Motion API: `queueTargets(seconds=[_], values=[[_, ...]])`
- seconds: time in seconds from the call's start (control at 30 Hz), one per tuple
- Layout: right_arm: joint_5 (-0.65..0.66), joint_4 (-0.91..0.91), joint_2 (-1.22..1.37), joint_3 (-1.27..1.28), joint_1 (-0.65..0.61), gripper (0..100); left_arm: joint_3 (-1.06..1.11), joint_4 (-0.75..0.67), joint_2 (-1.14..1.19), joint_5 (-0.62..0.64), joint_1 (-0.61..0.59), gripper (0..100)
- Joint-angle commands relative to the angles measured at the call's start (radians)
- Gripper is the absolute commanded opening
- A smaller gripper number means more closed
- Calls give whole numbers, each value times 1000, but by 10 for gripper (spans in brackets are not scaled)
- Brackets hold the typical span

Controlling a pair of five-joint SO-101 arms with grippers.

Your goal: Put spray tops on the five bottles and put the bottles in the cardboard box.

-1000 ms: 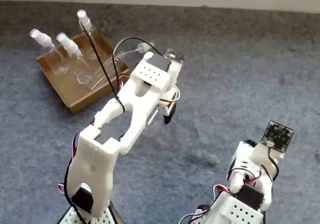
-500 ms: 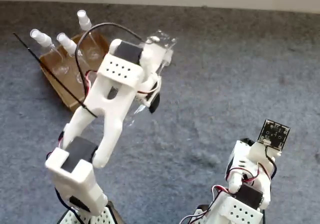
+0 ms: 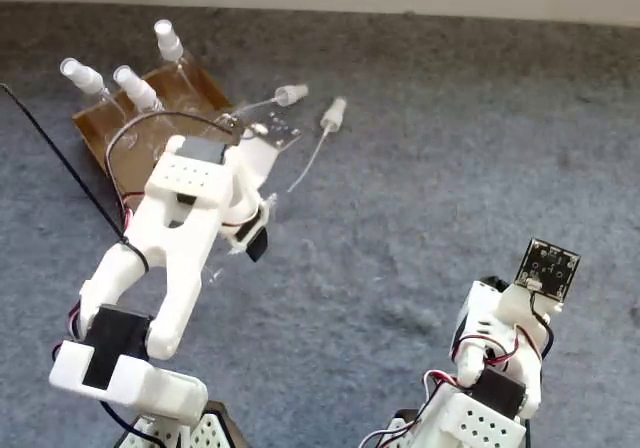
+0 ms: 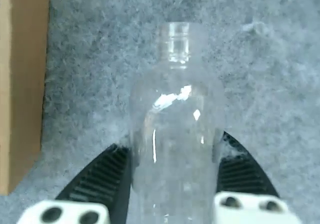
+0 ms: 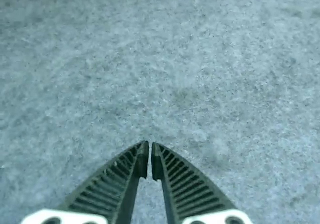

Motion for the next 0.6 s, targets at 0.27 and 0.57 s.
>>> queueTargets(seconds=[0.27, 0.57], values=[[9, 2, -12, 162, -12, 16, 182, -250, -51, -158, 2, 176], [9, 2, -12, 162, -12, 16, 179, -250, -51, -160, 7, 204]])
